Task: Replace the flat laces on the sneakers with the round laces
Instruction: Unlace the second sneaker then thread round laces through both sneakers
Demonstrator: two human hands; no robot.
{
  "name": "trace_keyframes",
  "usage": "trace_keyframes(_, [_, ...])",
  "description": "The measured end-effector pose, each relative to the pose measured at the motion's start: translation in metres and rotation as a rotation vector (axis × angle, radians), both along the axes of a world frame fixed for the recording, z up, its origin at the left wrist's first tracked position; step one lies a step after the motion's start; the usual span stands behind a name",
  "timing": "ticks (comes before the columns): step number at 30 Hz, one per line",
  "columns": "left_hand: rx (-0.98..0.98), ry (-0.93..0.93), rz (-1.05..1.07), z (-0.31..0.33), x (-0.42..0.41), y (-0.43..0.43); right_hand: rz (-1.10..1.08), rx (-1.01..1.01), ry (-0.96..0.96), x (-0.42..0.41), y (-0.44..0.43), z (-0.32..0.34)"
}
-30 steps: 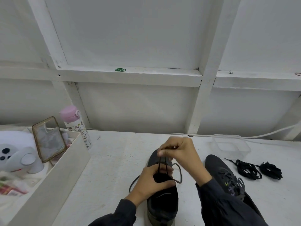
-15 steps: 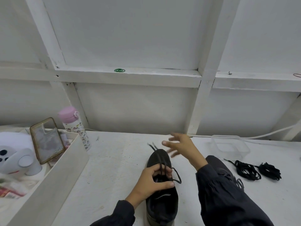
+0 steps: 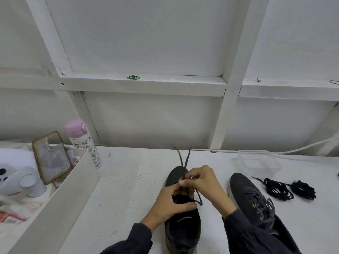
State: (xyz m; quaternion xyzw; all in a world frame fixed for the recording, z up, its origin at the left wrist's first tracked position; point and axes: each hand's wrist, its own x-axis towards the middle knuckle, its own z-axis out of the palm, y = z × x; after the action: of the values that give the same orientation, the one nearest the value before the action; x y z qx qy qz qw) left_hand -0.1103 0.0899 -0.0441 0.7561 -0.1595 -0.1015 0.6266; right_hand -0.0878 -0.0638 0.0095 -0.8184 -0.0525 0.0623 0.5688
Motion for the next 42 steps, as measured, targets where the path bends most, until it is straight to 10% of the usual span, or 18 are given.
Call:
trace_keyframes(7, [0.029, 0.004, -0.022, 0.002, 0.002, 0.000, 0.030, 0.128, -0.046, 0.009, 0.002, 0.051])
trace_keyframes(15, [0.021, 0.025, -0.033, 0.003, 0.000, 0.002, -0.078, 0.727, -0.145, 0.043, -0.003, 0.121])
trace_keyframes(20, [-0.001, 0.035, -0.019, 0.004, 0.002, 0.003, -0.056, 0.529, -0.034, 0.062, 0.001, 0.090])
trace_keyframes(27, [-0.029, 0.035, 0.009, 0.001, 0.001, 0.002, 0.225, -0.479, 0.338, 0.044, -0.023, 0.032])
trace_keyframes(42, [-0.024, -0.124, 0.141, -0.007, -0.002, -0.008, 0.110, 0.140, 0.115, -0.002, -0.001, 0.027])
